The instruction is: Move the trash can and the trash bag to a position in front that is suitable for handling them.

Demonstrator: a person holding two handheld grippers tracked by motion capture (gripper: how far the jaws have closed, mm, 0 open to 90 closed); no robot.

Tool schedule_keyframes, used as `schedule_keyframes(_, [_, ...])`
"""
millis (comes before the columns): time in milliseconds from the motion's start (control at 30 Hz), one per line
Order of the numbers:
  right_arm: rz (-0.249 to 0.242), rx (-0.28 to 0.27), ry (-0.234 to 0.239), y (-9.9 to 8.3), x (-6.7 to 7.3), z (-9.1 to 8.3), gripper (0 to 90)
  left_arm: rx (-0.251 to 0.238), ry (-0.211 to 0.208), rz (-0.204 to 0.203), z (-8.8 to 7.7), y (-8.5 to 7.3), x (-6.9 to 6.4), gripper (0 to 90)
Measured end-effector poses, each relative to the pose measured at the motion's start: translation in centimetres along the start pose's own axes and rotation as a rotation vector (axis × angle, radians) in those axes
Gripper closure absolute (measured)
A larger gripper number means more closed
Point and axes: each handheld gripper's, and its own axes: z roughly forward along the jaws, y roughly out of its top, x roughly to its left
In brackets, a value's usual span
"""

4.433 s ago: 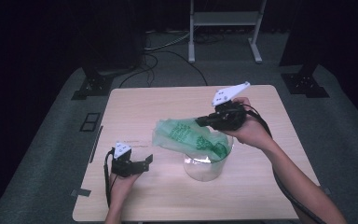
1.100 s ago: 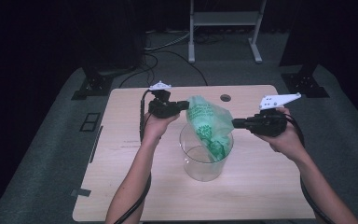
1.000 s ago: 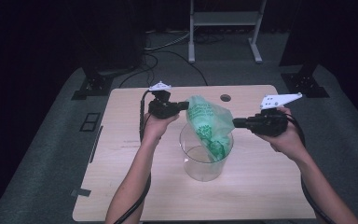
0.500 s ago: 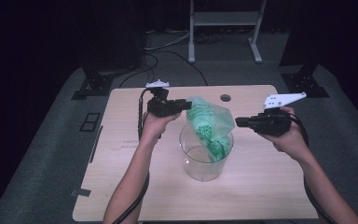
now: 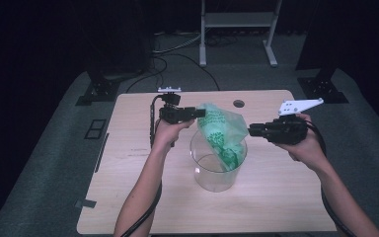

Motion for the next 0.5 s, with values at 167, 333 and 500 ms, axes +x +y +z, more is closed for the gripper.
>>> schedule_keyframes(167, [-0.003, -0.002, -0.044, 0.5, 0.1, 0.5, 56.6, 0.014, -0.019, 0.015, 0.1, -0.3, 0.3, 49.6])
schedule_keyframes(333, [-0.013, 0.016, -0.078, 1.1, 0.2, 1.7, 59.6, -0.006, -0.055, 0.061, 0.3, -0.5, -0.1, 73.9])
schedule_keyframes(500, [-0.011, 0.060, -0.120, 1.6, 0.3, 3.0, 83.6, -0.010, -0.080, 0.095, 0.1, -0.4, -0.5, 90.0])
